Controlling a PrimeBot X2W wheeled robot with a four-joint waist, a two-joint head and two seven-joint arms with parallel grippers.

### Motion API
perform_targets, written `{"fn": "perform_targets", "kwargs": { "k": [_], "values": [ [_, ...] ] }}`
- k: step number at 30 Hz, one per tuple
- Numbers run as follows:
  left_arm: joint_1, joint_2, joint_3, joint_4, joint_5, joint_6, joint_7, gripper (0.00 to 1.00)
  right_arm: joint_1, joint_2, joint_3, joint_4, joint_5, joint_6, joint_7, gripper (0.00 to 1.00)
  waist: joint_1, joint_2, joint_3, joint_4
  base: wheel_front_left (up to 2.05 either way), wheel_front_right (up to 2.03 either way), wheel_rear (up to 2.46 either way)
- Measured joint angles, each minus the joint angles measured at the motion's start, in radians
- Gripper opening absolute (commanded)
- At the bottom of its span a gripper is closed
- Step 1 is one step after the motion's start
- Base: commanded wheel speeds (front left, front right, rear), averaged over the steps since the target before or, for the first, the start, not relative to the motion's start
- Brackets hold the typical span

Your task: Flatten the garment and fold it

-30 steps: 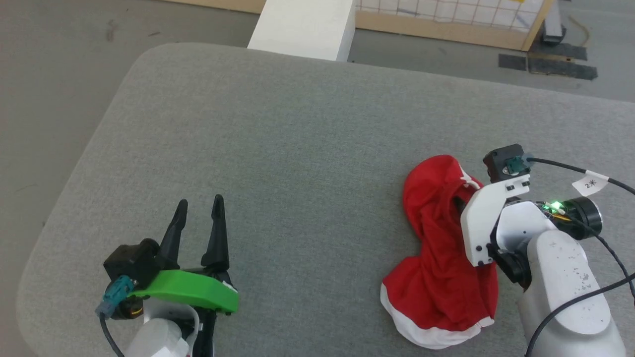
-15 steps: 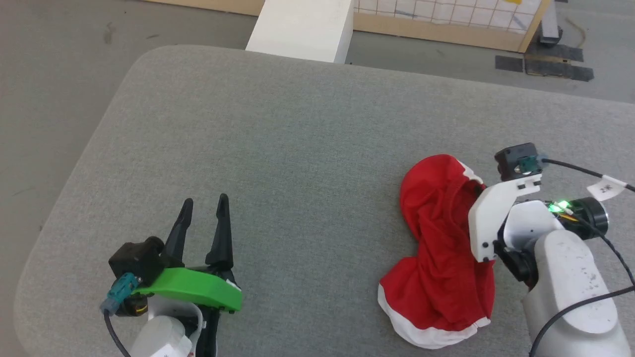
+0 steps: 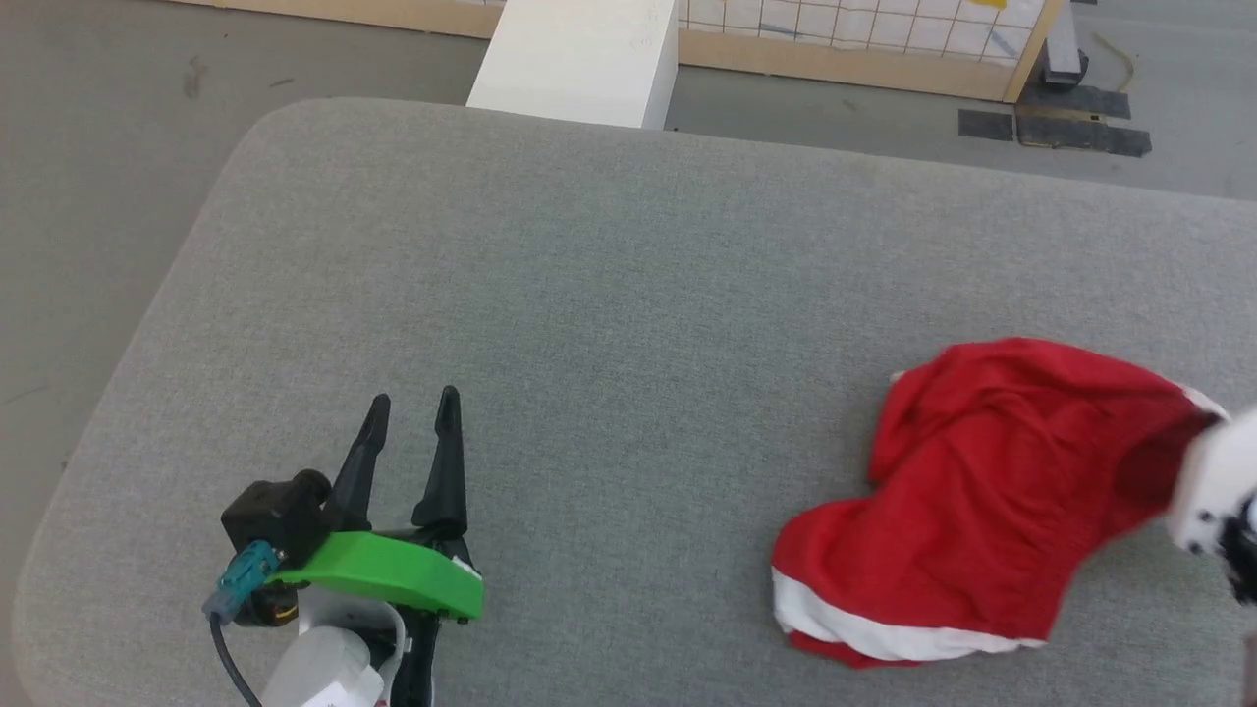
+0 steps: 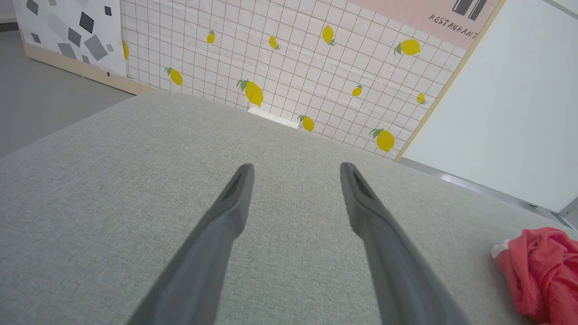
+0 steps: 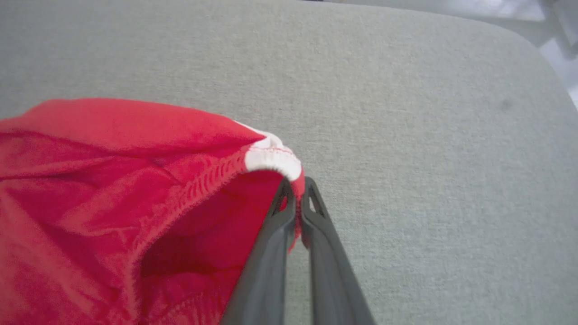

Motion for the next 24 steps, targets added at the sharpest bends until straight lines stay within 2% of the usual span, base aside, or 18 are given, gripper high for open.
{"fn": "perform_targets", "kwargs": {
  "k": [5,12,13,14,15,20,24],
  "values": [
    [0.0,0.001,-0.001,0.008,0.0,-0.006,0.0,1.0,0.065,0.008,-0.165,-0.02,-0.051,0.0,0.035,0.0,0.0,0.0,0.003,0.003,0.0,0.0,0.0],
    [0.0,0.005,0.004,0.009,-0.002,-0.002,0.002,1.0,0.118,0.023,-0.257,-0.034,-0.108,0.0,0.051,0.0,0.0,0.0,-0.001,-0.016,0.0,0.0,0.0],
    [0.0,0.005,0.006,0.009,-0.002,-0.002,0.002,1.0,0.118,0.029,-0.259,-0.036,-0.107,0.0,0.046,0.33,0.0,0.0,-0.003,-0.02,0.0,0.0,0.0],
    [0.0,0.005,0.006,0.009,-0.004,-0.001,0.002,1.0,0.118,0.035,-0.255,-0.038,-0.107,0.0,0.036,0.73,0.0,0.0,-0.004,-0.025,0.0,0.0,0.0],
    [0.0,0.005,0.005,0.01,-0.004,0.001,0.002,1.0,0.118,0.042,-0.255,-0.041,-0.102,0.0,0.022,1.0,0.0,0.0,-0.007,-0.03,0.0,0.0,0.0],
    [0.0,0.005,0.001,0.012,-0.007,0.002,0.003,1.0,0.111,0.071,-0.224,-0.09,-0.042,0.0,-0.043,1.0,0.0,0.0,-0.027,-0.048,0.0,0.0,0.0],
    [0.0,0.004,-0.004,0.014,-0.009,0.002,0.003,1.0,0.111,0.087,-0.206,-0.167,0.052,0.0,-0.116,1.0,0.0,0.0,-0.046,-0.064,0.0,0.0,0.0]
  ]
}}
